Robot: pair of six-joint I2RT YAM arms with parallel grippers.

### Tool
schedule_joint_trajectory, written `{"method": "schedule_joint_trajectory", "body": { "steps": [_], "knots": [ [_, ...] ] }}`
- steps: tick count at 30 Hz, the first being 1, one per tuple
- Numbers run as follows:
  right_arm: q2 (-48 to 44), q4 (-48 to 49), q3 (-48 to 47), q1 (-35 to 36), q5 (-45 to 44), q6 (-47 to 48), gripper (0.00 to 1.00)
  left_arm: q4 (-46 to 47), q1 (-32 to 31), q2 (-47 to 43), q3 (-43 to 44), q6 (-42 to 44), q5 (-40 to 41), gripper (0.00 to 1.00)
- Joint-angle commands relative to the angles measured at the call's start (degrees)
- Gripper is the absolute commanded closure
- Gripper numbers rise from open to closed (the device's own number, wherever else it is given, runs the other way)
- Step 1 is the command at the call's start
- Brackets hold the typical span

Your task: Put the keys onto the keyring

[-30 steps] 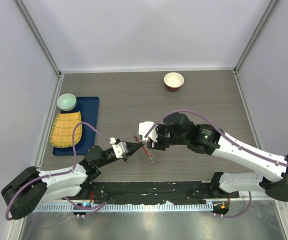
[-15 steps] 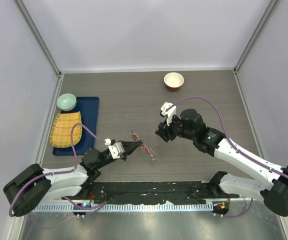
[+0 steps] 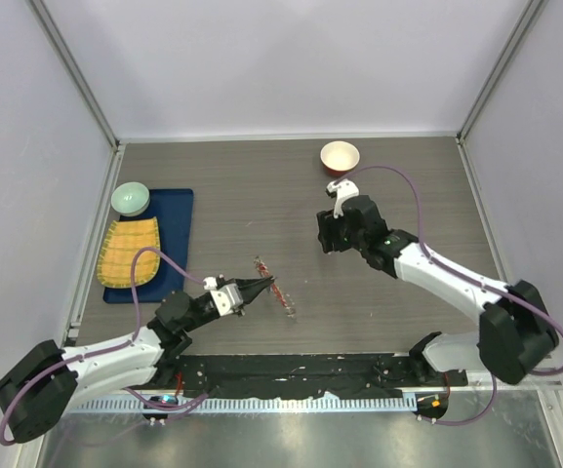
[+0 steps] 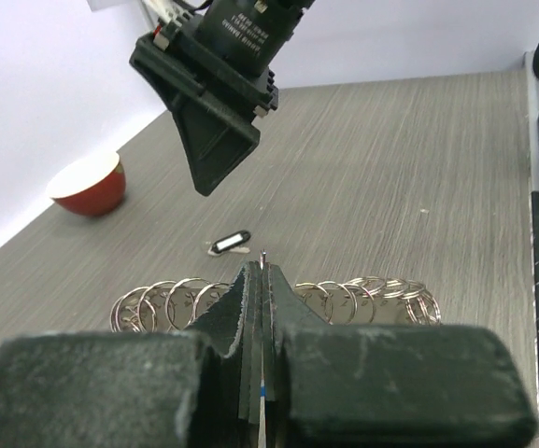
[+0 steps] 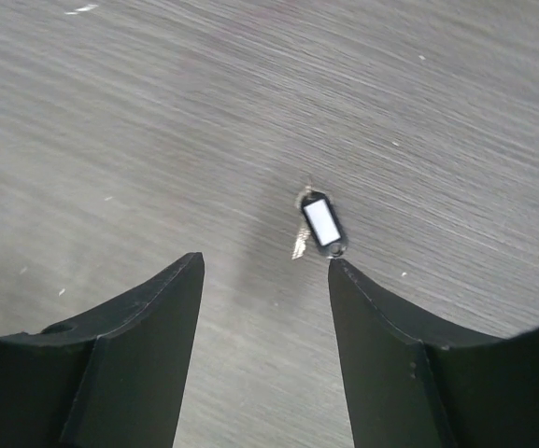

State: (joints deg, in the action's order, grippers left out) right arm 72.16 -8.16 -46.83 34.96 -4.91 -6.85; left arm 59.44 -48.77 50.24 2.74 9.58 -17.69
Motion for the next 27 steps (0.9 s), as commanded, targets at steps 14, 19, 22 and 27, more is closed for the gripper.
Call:
{"method": "schedule_joint_trajectory", "body": {
  "steps": [14, 19, 22, 27],
  "knots": [
    [23.6, 4.6, -10.6, -1.1, -8.8, -3.3, 0.63, -9.6, 0.0, -4.2, 0.7, 4.5, 4.8, 1.0],
    [25.2, 7.2, -9.4, -1.1, -8.9, -1.8, 0.65, -9.8, 0.0, -4.2, 0.8, 4.5, 4.7, 1.0],
    [26.6, 7.8, -9.9, -1.1, -9.2, -1.4, 0.67, -9.8, 0.0, -3.9, 0.9, 4.5, 4.6, 1.0],
    [28.5, 7.2, -10.7, -1.1, -9.6, -1.1, 0.71, -10.0, 0.0, -4.3, 0.9, 4.4, 4.7, 1.0]
  ]
}}
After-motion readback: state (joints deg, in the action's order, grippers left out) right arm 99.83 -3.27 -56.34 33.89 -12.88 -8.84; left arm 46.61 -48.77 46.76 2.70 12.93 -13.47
